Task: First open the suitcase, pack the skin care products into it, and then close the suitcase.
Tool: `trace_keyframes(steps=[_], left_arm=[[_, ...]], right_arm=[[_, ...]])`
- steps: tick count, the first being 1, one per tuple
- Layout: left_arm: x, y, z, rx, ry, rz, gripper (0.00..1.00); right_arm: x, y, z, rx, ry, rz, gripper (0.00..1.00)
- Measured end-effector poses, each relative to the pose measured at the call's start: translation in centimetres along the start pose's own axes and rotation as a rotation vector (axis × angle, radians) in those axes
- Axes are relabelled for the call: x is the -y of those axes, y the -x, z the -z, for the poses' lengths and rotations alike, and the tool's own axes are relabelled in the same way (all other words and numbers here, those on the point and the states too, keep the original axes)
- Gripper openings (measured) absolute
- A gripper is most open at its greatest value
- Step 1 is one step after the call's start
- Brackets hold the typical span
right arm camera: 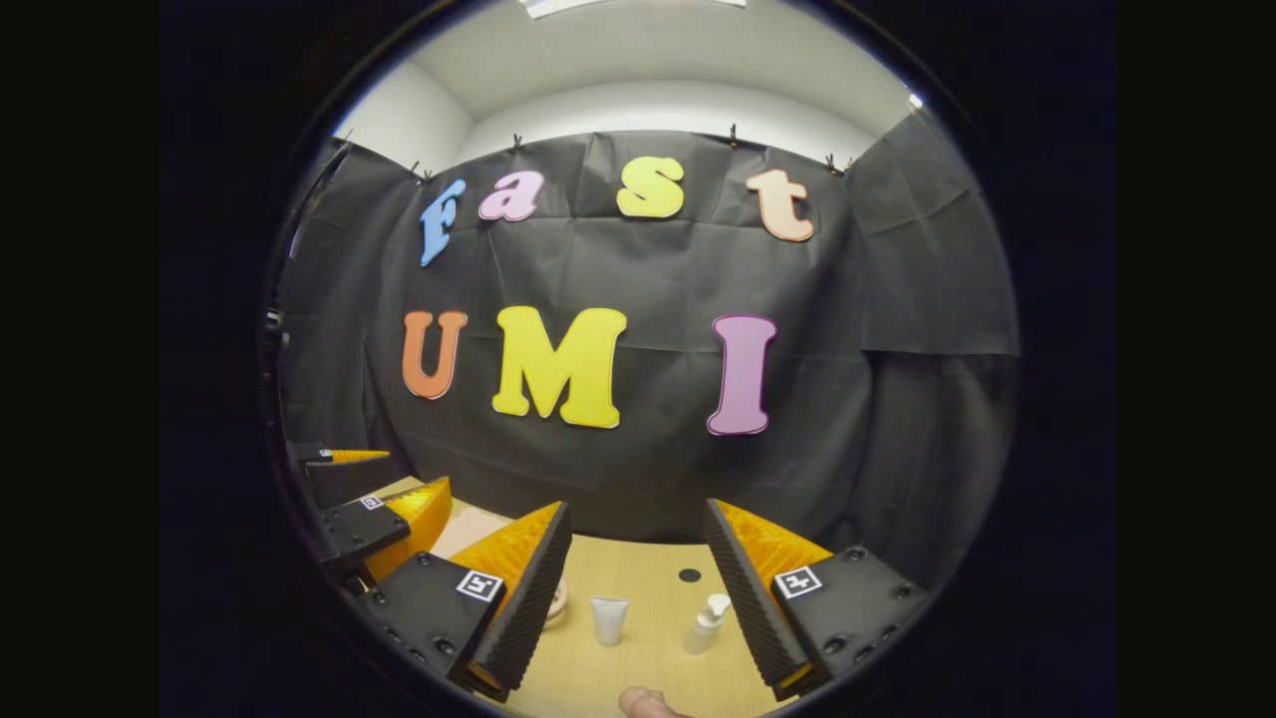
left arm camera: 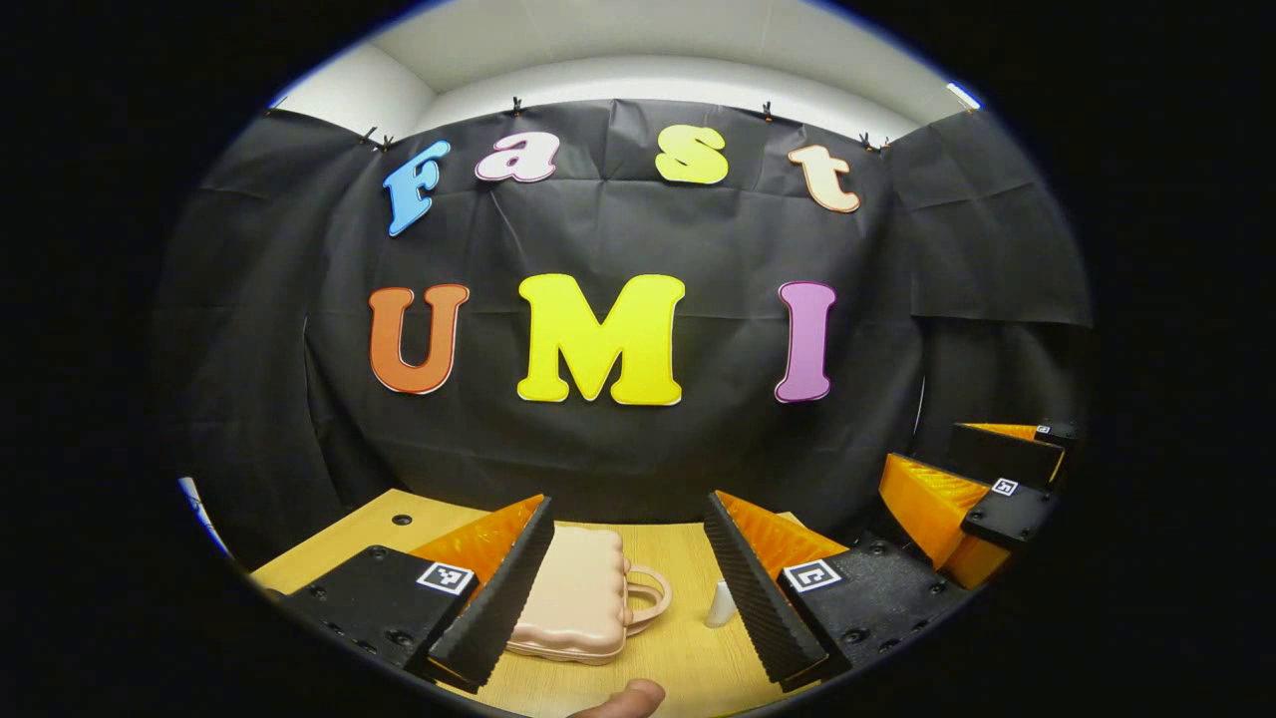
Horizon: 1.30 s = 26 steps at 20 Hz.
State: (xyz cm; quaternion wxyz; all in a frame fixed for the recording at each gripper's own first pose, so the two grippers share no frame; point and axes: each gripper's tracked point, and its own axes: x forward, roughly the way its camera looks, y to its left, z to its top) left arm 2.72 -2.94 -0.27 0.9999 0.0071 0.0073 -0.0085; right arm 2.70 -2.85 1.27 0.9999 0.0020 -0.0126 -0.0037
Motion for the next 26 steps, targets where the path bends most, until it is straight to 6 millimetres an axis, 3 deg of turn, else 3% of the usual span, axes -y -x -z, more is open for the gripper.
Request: trace_keyframes(steps=[6,9,11,12,13,16,23,26], left_arm=[[0.0,-0.1,0.7,0.013,-0.038,-0.014,0.96],[-0.8,-1.4,2.7,0.024,-0.1,-0.029,0.96],[-1.4,-2.8,5.5,0.007,-0.175,-0.042,0.96],[-1.9,-3.6,7.1,-0.014,-0.223,-0.049,0.9],[-2.1,-4.5,8.9,-0.04,-0.275,-0.055,0.98],[-1.8,-6.4,13.3,-0.099,-0.413,-0.047,0.99],[2.0,-9.5,22.6,-0.183,-0.865,0.064,0.97],[3.3,-11.2,24.8,-0.172,-1.082,0.108,0.97]], right_arm=[[1.4,0.1,0.1,0.002,-0.004,0.028,0.8],[3.6,-0.1,-0.4,0.027,0.018,0.071,0.8],[5.7,-0.2,-0.7,0.048,0.034,0.11,0.8],[6.9,-0.2,-0.9,0.056,0.04,0.127,0.8],[8.1,-0.3,-0.7,0.06,0.049,0.147,0.8],[11.7,-0.6,-0.1,0.059,0.069,0.204,0.8],[17.2,-1.6,2.8,0.008,0.0,0.244,0.8],[19.2,-2.7,4.0,-0.006,-0.002,0.251,0.8]])
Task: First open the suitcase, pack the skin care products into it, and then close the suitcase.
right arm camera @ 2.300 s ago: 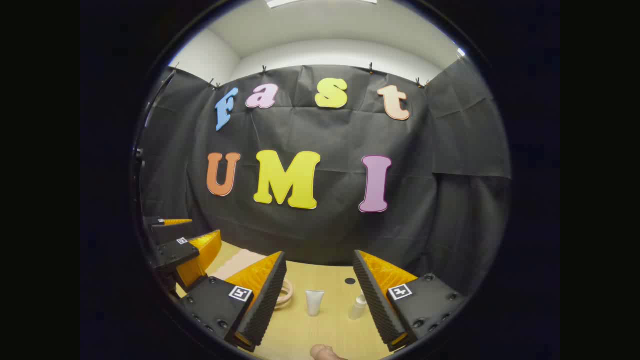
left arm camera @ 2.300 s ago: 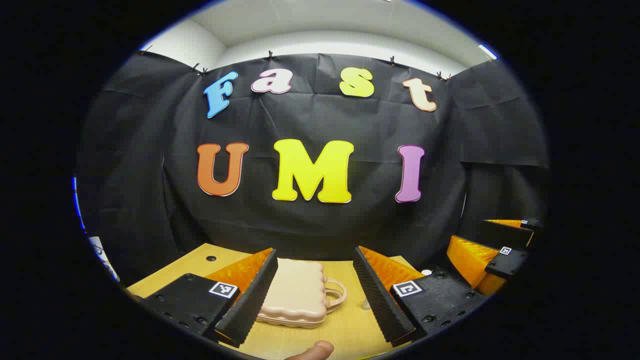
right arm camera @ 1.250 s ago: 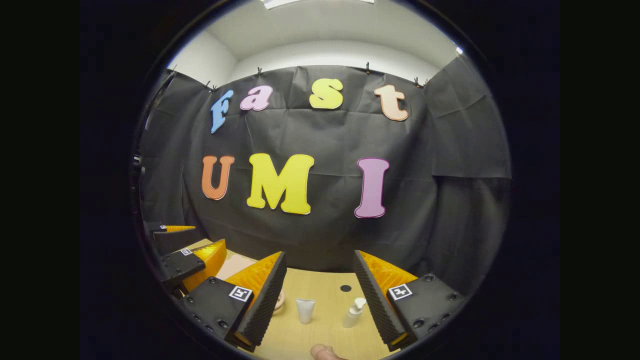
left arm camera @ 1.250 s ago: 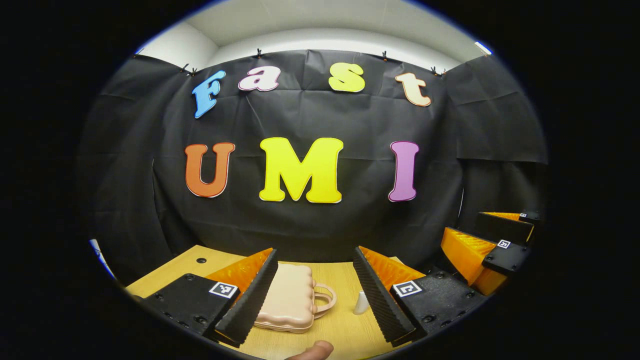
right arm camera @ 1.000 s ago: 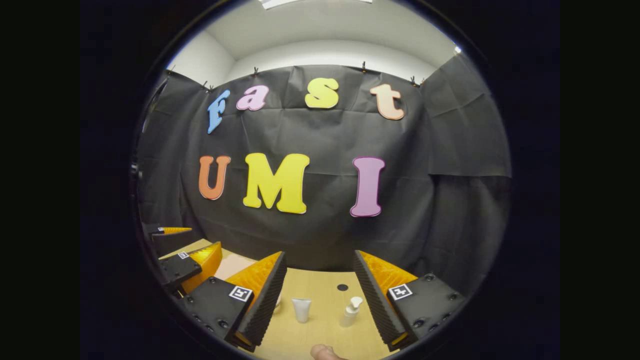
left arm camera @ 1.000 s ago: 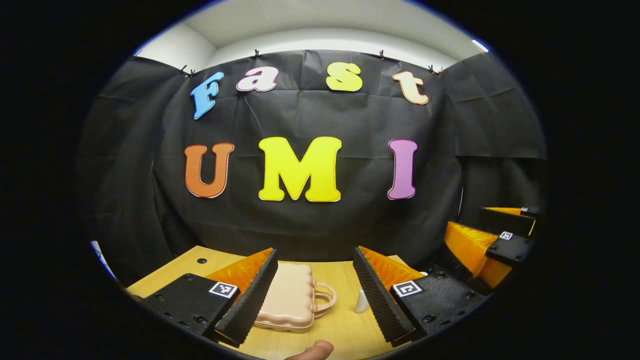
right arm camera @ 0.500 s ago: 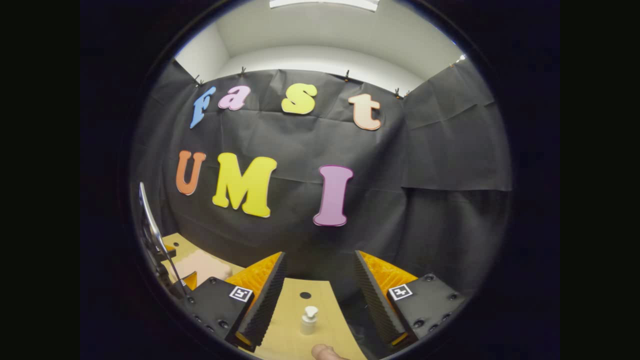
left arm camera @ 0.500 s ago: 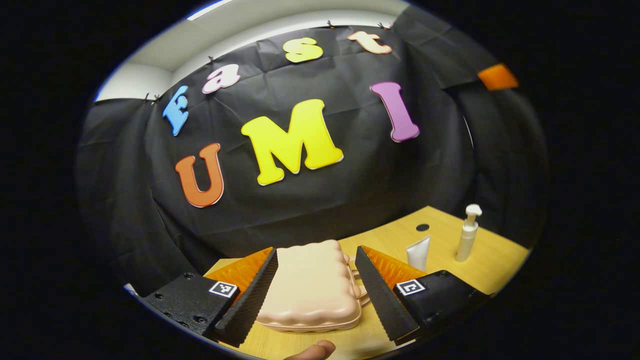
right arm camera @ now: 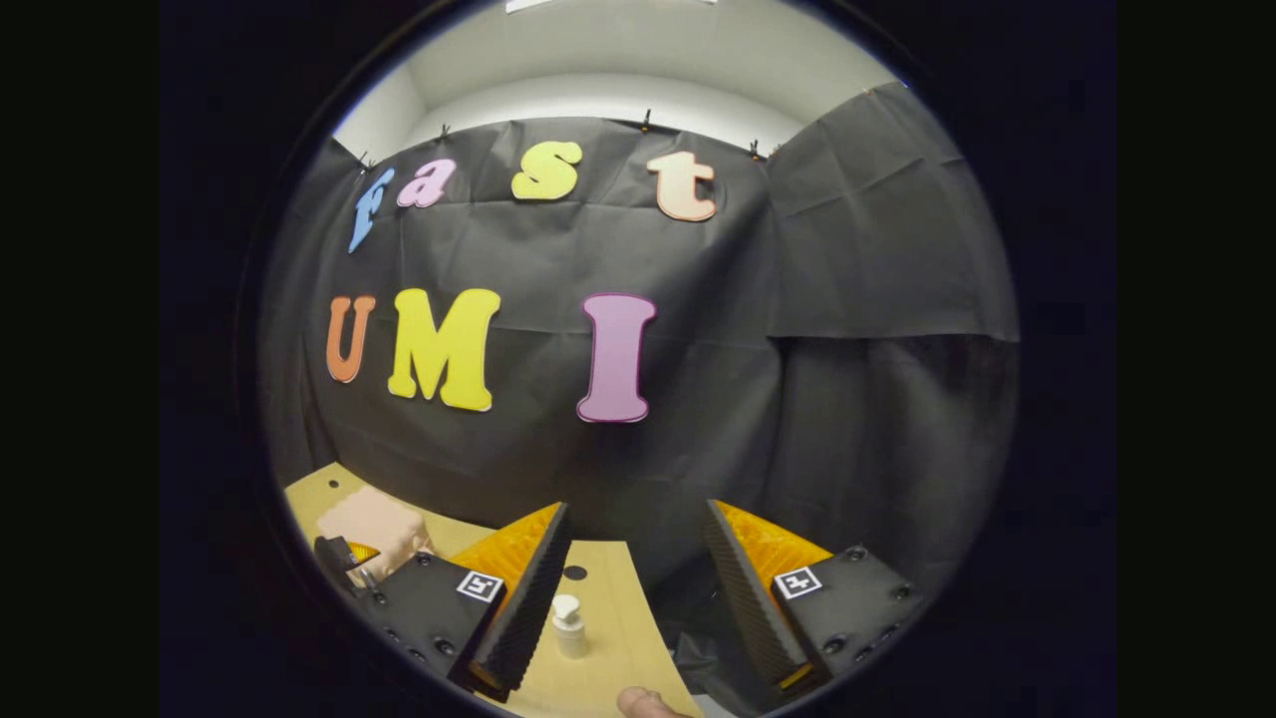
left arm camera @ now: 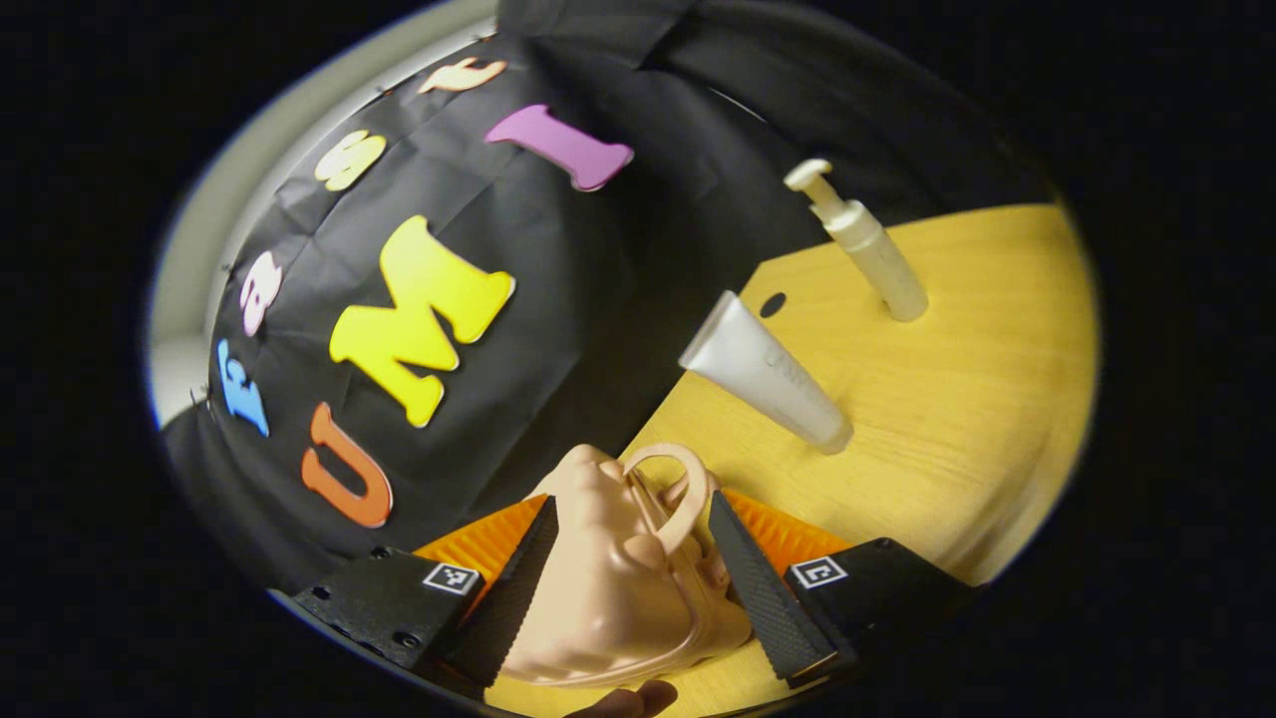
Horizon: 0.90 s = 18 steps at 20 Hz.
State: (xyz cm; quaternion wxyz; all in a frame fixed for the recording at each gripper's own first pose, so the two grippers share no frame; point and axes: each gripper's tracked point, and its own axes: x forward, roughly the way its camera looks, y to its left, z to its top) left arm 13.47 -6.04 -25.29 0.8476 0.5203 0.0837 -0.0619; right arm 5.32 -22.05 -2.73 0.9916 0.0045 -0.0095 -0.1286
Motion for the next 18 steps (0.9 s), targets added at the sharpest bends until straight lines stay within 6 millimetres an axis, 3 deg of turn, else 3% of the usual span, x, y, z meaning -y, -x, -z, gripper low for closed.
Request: trace_keyframes(steps=[2,4,7,10,13,16,17,18], left_arm=[[2.0,-1.7,1.3,-0.055,-0.11,0.035,0.97],[1.7,-2.7,1.6,-0.081,-0.201,-0.004,0.98],[1.0,-4.0,1.0,-0.095,-0.32,-0.035,0.87],[1.2,-4.7,1.5,-0.131,-0.386,-0.013,0.63],[1.4,-5.3,2.2,-0.176,-0.428,0.008,0.49],[1.5,-5.4,3.6,-0.229,-0.414,0.034,0.29],[1.6,-5.6,3.6,-0.226,-0.406,0.035,0.24],[2.0,-5.2,3.4,-0.231,-0.403,0.043,0.14]], right_arm=[[1.0,-1.1,1.0,-0.019,-0.01,0.0,0.8],[1.8,-2.1,1.8,-0.035,-0.022,-0.003,0.8],[2.9,-3.5,2.8,-0.05,-0.035,-0.009,0.8],[3.5,-4.7,4.1,-0.083,-0.06,-0.028,0.8],[3.6,-5.5,4.9,-0.098,-0.07,-0.046,0.8],[3.1,-5.3,4.6,-0.101,-0.065,-0.054,0.8],[2.7,-5.0,4.4,-0.099,-0.058,-0.059,0.8],[2.4,-4.7,4.2,-0.095,-0.047,-0.062,0.8]])
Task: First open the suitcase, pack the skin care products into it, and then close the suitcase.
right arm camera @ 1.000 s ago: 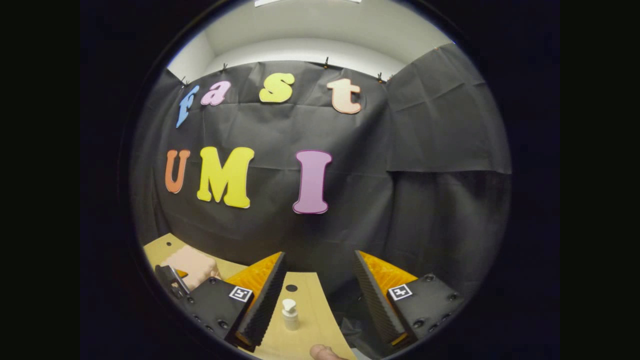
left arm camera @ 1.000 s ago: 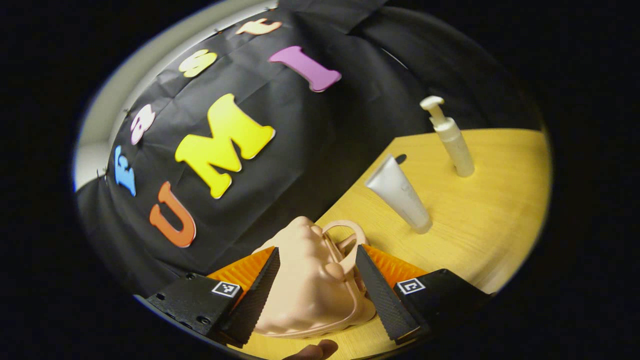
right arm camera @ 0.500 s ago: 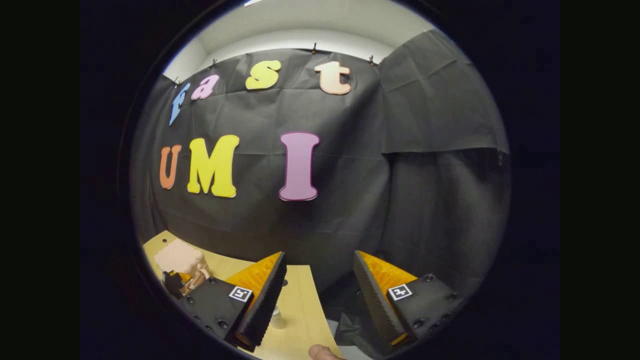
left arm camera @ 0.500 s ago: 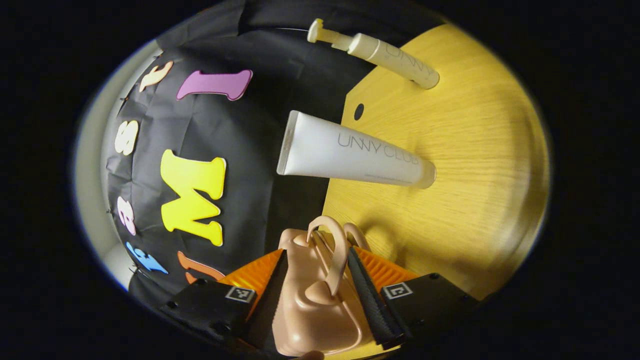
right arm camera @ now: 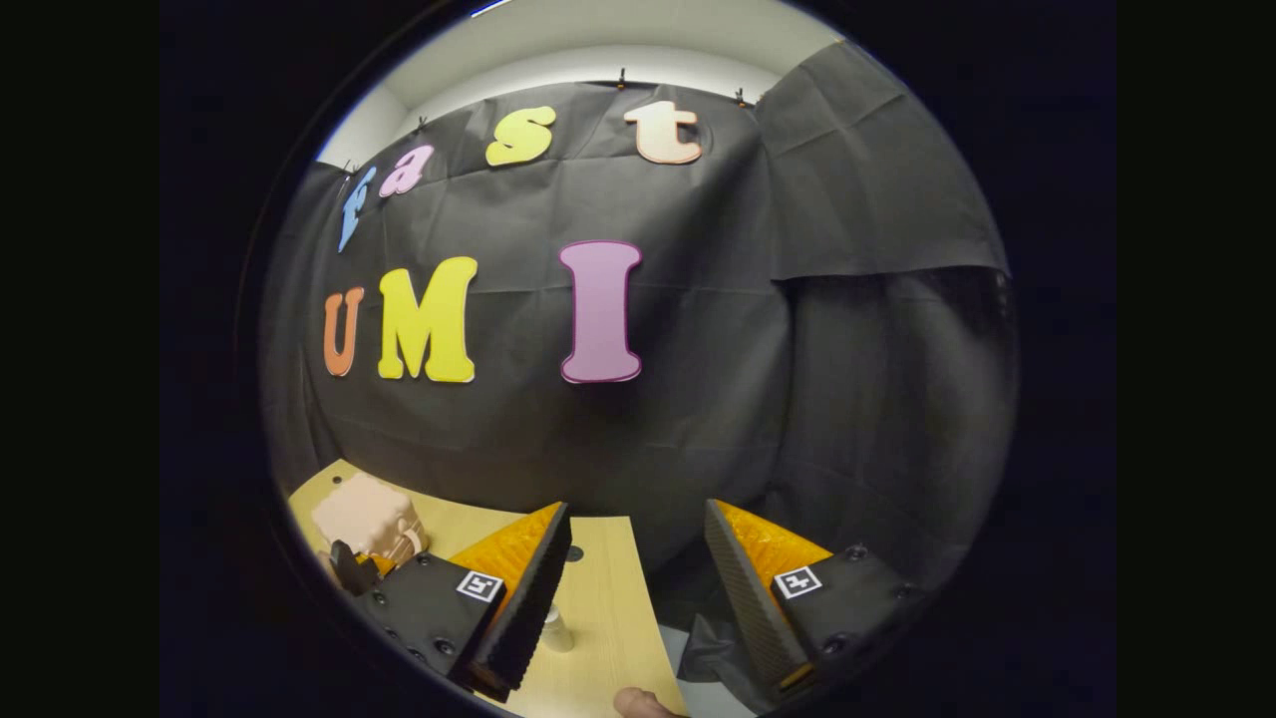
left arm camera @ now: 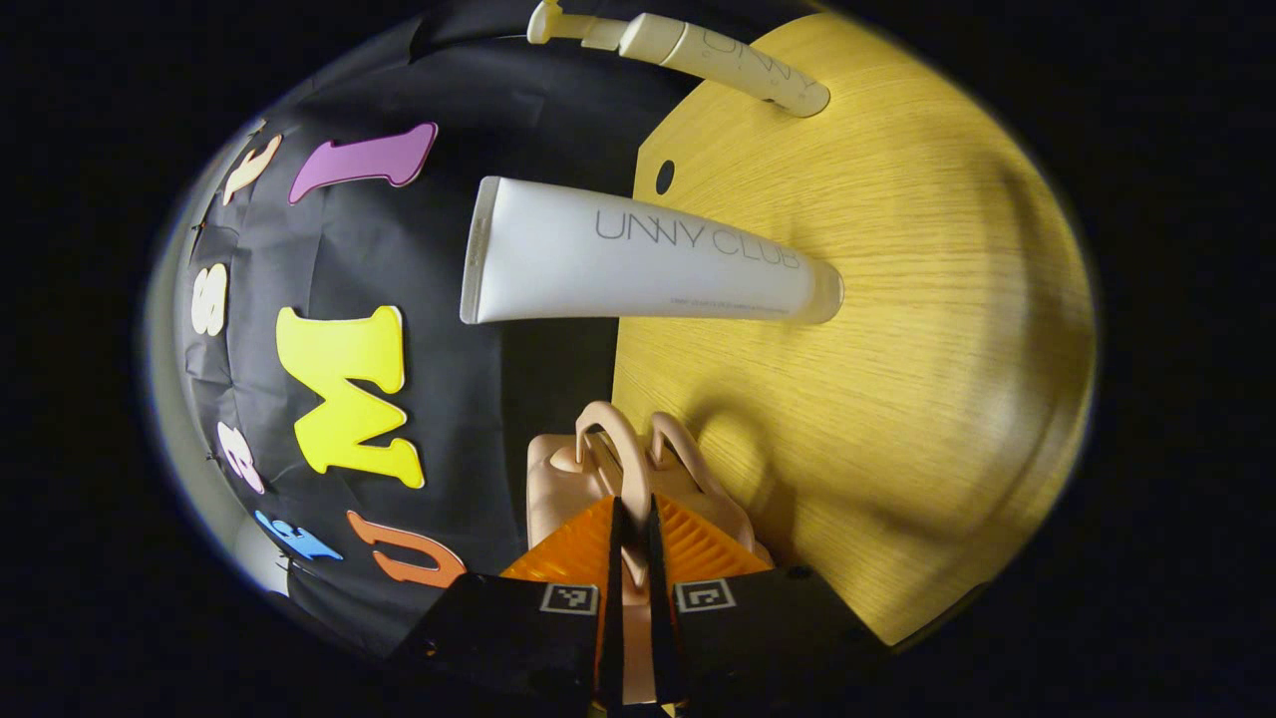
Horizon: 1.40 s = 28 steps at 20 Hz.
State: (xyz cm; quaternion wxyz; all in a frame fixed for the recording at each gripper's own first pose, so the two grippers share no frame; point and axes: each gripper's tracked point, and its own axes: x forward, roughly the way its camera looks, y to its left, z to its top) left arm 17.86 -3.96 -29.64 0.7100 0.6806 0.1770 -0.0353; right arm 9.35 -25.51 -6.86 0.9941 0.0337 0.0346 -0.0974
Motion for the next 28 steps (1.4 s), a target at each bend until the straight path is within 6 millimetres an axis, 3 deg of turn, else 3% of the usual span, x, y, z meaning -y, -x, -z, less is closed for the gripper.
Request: trace_keyframes(steps=[3,7,13,17,21,24,28], left_arm=[[-0.6,0.4,0.1,0.01,0.035,0.006,0.1],[-3.2,1.1,0.7,0.037,0.119,0.008,0.03],[-10.6,3.0,3.2,0.088,0.322,-0.019,0.03],[-15.7,5.0,7.6,0.095,0.516,-0.036,0.02],[-20.0,6.2,13.7,0.089,0.658,-0.073,0.02],[-21.7,6.2,18.9,0.077,0.728,-0.106,0.02],[-22.4,5.0,25.0,0.065,0.759,-0.122,0.02]], right_arm=[[-1.4,1.1,-0.7,0.012,0.022,-0.003,0.8],[-3.9,2.6,-2.2,0.033,0.034,0.006,0.8],[-8.0,3.9,-4.1,0.06,0.023,0.019,0.8],[-11.6,4.7,-4.3,0.06,0.015,0.015,0.8],[-15.8,5.5,-4.4,0.056,0.007,-0.003,0.8],[-18.6,5.9,-4.5,0.051,0.021,-0.013,0.8],[-21.8,6.4,-4.7,0.047,0.026,-0.02,0.8]])
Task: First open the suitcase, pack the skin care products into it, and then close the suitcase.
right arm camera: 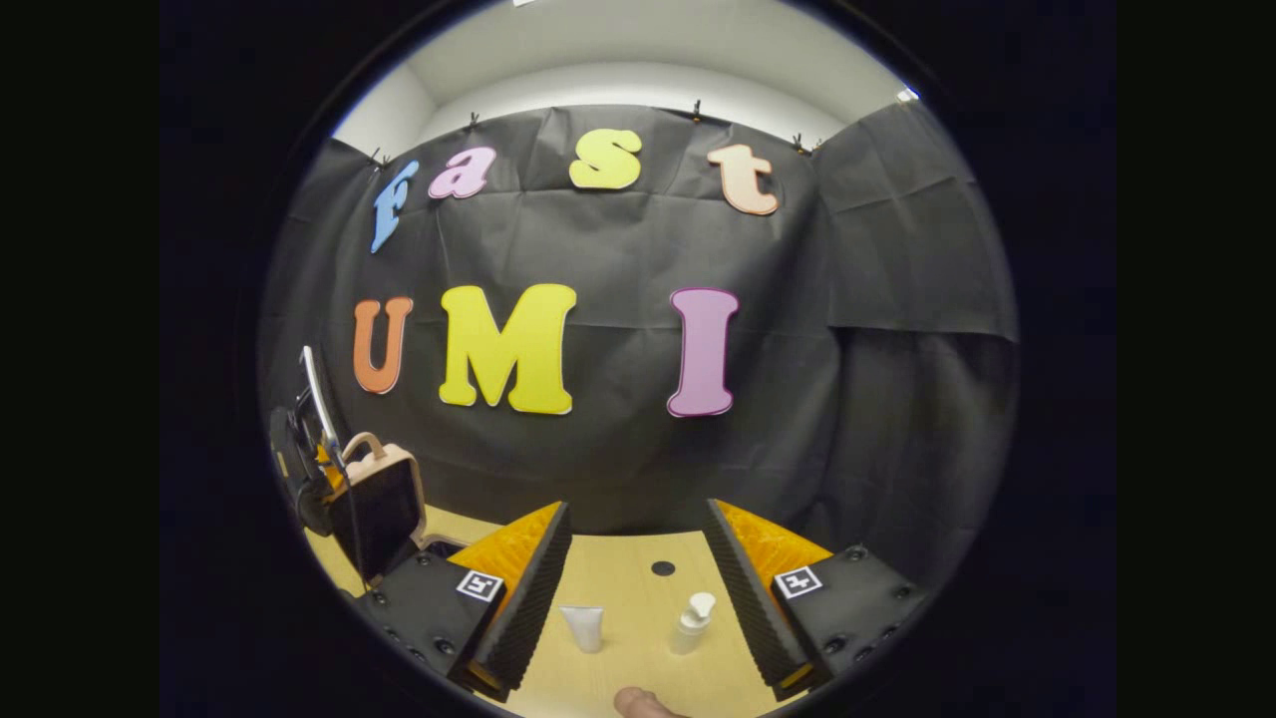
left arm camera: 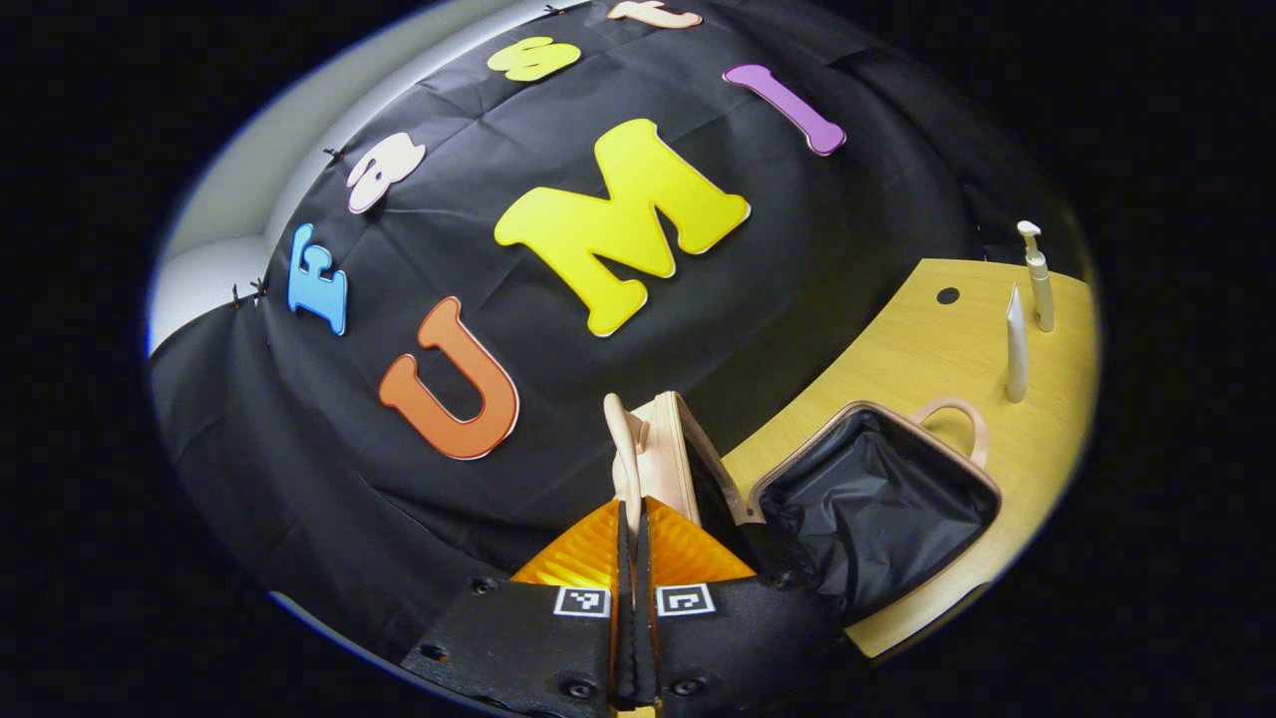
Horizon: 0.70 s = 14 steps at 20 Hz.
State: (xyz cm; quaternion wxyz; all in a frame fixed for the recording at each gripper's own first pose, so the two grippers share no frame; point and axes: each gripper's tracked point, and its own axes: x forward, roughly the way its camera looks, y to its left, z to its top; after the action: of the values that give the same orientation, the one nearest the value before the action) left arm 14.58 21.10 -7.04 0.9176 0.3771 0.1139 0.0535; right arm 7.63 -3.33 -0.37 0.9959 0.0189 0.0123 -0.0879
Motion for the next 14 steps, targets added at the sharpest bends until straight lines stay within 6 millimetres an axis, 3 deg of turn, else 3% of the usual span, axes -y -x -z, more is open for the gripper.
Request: trace_keyframes(steps=[7,10,14], left_arm=[[-5.2,-3.6,8.1,-0.024,-0.026,0.003,0.03],[-6.9,-5.0,13.0,-0.093,-0.016,0.005,0.03],[-7.4,-7.1,19.9,-0.17,0.014,0.051,0.03]], right_arm=[[-4.0,1.0,0.6,-0.033,0.042,0.019,0.8],[-5.1,1.5,1.0,-0.053,0.064,0.037,0.8],[-6.9,2.3,1.7,-0.073,0.087,0.056,0.8]])
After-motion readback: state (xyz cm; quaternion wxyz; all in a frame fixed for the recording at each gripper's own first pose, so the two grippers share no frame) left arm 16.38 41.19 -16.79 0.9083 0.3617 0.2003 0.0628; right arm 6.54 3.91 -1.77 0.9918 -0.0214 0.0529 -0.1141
